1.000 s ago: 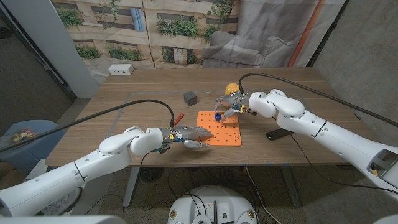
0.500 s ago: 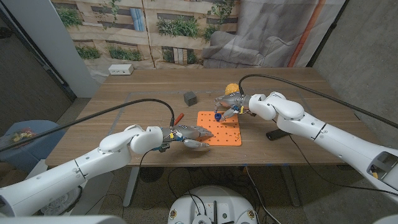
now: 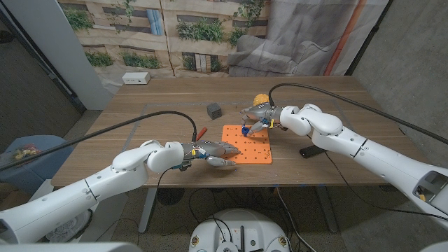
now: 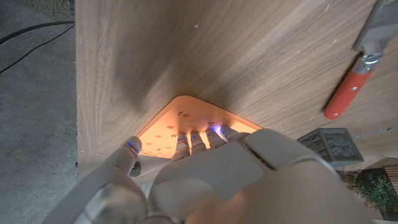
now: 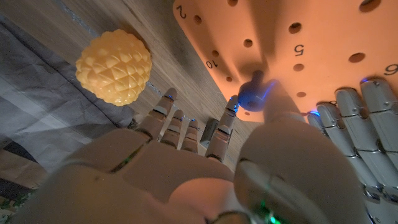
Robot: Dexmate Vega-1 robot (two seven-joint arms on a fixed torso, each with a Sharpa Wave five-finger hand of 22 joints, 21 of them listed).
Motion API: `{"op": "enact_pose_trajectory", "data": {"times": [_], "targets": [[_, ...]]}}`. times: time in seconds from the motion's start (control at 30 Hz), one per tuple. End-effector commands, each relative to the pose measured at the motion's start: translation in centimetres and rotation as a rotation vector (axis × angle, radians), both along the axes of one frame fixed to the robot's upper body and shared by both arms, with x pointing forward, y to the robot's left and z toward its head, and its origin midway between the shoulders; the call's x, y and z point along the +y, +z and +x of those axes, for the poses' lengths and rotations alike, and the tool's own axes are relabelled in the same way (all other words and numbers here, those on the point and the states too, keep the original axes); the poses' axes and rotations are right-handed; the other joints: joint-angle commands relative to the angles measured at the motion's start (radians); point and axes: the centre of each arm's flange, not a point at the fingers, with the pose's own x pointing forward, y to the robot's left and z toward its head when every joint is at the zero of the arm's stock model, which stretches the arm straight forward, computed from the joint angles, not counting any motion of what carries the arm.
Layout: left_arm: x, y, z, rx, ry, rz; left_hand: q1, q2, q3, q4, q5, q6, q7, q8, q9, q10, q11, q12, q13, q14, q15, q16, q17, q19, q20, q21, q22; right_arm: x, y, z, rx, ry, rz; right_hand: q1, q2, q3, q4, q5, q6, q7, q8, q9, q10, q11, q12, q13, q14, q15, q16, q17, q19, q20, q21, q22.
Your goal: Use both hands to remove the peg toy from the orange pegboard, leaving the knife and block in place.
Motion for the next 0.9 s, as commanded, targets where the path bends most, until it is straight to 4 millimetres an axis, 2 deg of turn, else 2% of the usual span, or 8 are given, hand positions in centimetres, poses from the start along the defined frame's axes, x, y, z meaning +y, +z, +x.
{"op": "enact_pose_trajectory", "data": {"times": [0.03, 0.57, 0.9], "targets": [[0.05, -0.07, 0.21, 0.008, 0.006, 0.000, 0.012, 0.085, 0.007, -0.006, -0.002, 0.004, -0.003, 0.005, 0.003, 0.006, -0.001, 0.006, 0.003, 0.004, -0.067, 0.006, 0.005, 0.009, -0.157, 0.006, 0.006, 0.22, 0.19, -0.15, -0.011, 0.015, -0.013, 0.024, -0.003, 0.011, -0.004, -0.001, 0.020, -0.001, 0.012, 0.005, 0.012, -0.003, 0.000, 0.004, 0.006, 0.000, 0.004, 0.002, 0.010, 0.002, 0.000, 0.002], [-0.14, -0.13, 0.28, 0.015, 0.010, -0.004, 0.013, 0.085, 0.012, -0.011, -0.002, 0.005, -0.003, 0.005, 0.004, 0.007, 0.000, 0.006, 0.003, 0.005, -0.067, 0.006, 0.004, 0.010, -0.157, 0.006, 0.006, 0.36, 0.19, -0.15, -0.023, 0.035, 0.000, 0.047, 0.001, 0.014, -0.004, 0.000, 0.062, -0.001, 0.034, 0.011, 0.023, -0.015, -0.001, 0.004, 0.016, -0.010, 0.006, 0.004, 0.021, -0.001, -0.002, 0.002], [-0.20, -0.13, 0.32, 0.019, 0.010, -0.003, 0.014, 0.085, 0.015, -0.015, -0.003, 0.007, -0.003, 0.006, 0.004, 0.009, -0.001, 0.006, 0.003, 0.009, -0.067, 0.006, 0.004, 0.013, -0.158, 0.007, 0.006, 0.33, 0.33, 0.18, -0.020, 0.036, 0.000, 0.060, 0.013, 0.018, 0.000, -0.001, 0.109, -0.001, 0.058, 0.018, 0.038, -0.018, 0.000, 0.004, 0.017, -0.013, 0.006, 0.007, 0.031, -0.007, -0.002, 0.003]]}}
